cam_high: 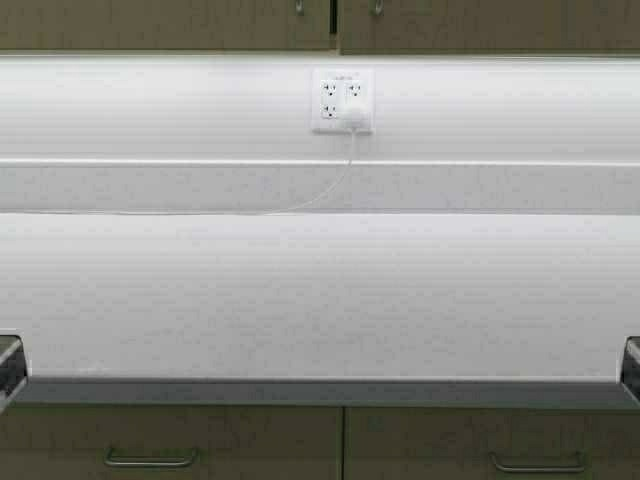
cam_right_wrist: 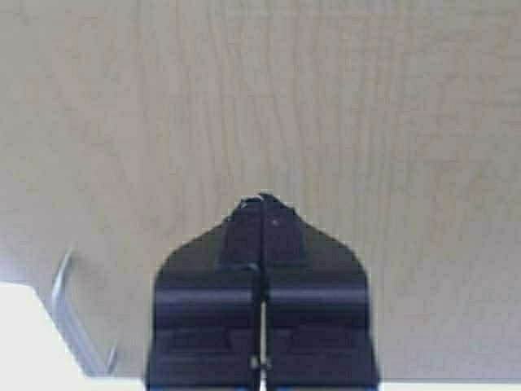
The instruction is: Open the cabinet, put the pot inside, then close it
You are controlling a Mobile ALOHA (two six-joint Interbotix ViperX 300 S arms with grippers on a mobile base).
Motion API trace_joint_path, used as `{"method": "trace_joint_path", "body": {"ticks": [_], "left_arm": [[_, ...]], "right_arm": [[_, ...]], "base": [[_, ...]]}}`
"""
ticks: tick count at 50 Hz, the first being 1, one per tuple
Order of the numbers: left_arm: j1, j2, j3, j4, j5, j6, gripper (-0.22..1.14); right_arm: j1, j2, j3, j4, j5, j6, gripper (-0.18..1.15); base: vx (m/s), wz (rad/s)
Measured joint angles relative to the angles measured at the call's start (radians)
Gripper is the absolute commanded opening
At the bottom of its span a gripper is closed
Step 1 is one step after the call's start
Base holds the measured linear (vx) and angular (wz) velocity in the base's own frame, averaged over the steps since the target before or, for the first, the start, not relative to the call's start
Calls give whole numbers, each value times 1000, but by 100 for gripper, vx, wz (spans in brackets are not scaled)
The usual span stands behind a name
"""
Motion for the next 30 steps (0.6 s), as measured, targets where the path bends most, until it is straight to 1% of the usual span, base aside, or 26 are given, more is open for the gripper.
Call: {"method": "trace_joint_path", "body": {"ticks": [13, 30], "left_arm": [[0, 0, 9, 0, 0, 0, 4], [0, 0, 26, -2, 0, 0, 4]], "right_arm": [[2, -38, 71, -2, 11, -6, 7], [0, -38, 75, -2, 12, -6, 7]], "base": [[2, 0], [1, 0]]}}
